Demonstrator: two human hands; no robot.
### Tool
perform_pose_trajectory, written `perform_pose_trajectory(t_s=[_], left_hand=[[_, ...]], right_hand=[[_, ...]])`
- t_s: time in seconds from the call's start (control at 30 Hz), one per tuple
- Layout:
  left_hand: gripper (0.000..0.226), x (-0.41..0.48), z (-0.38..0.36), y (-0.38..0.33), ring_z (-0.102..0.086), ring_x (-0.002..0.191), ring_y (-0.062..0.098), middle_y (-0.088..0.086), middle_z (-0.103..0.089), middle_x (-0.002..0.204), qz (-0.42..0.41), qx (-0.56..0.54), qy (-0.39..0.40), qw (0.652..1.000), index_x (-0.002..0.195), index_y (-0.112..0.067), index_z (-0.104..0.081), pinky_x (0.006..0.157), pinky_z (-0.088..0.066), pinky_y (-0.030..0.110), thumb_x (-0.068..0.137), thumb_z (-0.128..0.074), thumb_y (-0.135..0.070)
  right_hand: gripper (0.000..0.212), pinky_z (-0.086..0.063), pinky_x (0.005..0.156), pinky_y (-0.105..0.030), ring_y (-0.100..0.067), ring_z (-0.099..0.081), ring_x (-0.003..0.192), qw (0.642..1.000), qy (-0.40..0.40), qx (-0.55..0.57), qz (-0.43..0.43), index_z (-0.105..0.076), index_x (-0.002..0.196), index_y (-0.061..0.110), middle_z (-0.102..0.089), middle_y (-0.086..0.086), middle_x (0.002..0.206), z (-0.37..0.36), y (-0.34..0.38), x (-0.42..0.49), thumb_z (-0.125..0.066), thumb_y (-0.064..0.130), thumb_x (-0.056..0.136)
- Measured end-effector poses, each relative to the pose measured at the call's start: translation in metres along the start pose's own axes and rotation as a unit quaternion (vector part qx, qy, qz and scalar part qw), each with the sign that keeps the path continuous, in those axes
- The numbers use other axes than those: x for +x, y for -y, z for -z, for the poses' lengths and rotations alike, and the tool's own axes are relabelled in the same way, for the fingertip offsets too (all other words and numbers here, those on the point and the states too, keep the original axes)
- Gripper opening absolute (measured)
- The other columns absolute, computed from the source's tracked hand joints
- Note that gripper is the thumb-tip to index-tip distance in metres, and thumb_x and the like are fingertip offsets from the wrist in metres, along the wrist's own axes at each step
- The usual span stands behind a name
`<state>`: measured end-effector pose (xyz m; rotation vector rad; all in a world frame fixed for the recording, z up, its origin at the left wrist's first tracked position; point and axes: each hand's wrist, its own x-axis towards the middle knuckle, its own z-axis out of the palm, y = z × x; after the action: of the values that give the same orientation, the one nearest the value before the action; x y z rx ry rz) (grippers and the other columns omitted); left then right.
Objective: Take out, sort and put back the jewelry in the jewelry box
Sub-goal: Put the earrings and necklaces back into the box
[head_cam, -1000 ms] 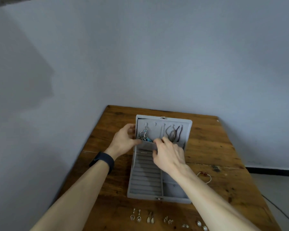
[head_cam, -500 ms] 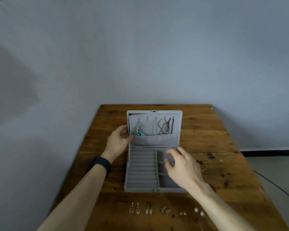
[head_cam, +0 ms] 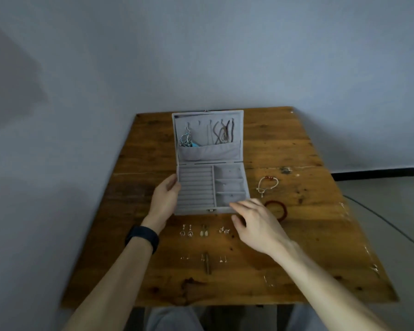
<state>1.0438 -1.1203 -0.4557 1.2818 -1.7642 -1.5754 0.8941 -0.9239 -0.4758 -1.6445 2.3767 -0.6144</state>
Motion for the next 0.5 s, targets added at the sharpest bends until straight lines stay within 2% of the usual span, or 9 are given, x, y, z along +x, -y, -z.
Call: perform_pose_trajectory(t_s=[0.13,0.2,0.3,0.4,0.5], left_hand=[[0.046,-0.033,0.0,0.026,-0.046,0.132,0.013,-0.003,-0.049,0.148,-0.013,0.024,-0.012,1.0,0.152,-0.024,-0.04,0.109,-0.039,0.032,0.106,-0.047,-0.026],[0.047,-0.045,0.0,0.033,-0.043,0.138,0.015,-0.004,-0.046,0.151,-0.016,0.033,-0.01,0.999,0.154,-0.024,-0.037,0.116,-0.035,0.035,0.107,-0.044,-0.026],[0.049,-0.06,0.0,0.039,-0.04,0.14,0.014,-0.004,-0.043,0.154,-0.024,0.061,-0.003,0.998,0.156,-0.024,-0.033,0.118,-0.032,0.035,0.108,-0.042,-0.027],[0.049,-0.075,0.003,0.046,-0.043,0.137,0.013,-0.002,-0.047,0.149,-0.05,0.09,-0.02,0.995,0.153,-0.021,-0.038,0.116,-0.034,0.033,0.106,-0.048,-0.022],[0.035,-0.085,0.006,0.057,-0.051,0.127,0.014,-0.001,-0.057,0.133,-0.084,0.132,-0.07,0.985,0.134,-0.021,-0.053,0.106,-0.039,0.027,0.1,-0.057,-0.015]], right_hand=[[0.051,-0.009,0.118,-0.019,-0.015,-0.028,0.149,1.0,0.001,-0.004,-0.001,-0.038,0.153,0.01,-0.039,-0.003,0.158,-0.008,0.005,-0.01,-0.045,0.027,0.105],[0.054,-0.003,0.118,-0.019,-0.015,-0.02,0.152,1.0,0.002,-0.014,0.002,-0.032,0.155,0.01,-0.031,-0.003,0.162,-0.011,0.005,-0.013,-0.041,0.03,0.106],[0.056,-0.005,0.124,-0.027,-0.014,-0.011,0.154,1.0,0.017,-0.021,-0.001,-0.025,0.157,0.011,-0.021,-0.003,0.165,-0.013,0.004,-0.014,-0.037,0.032,0.107],[0.059,-0.016,0.125,-0.042,-0.017,-0.008,0.154,0.999,0.026,-0.026,-0.022,-0.021,0.158,0.013,-0.016,-0.004,0.166,-0.013,0.01,-0.017,-0.037,0.036,0.106],[0.06,-0.019,0.124,-0.043,-0.024,-0.018,0.152,0.999,0.002,-0.035,-0.025,-0.03,0.156,0.014,-0.026,-0.008,0.163,-0.013,0.028,-0.021,-0.045,0.039,0.103]])
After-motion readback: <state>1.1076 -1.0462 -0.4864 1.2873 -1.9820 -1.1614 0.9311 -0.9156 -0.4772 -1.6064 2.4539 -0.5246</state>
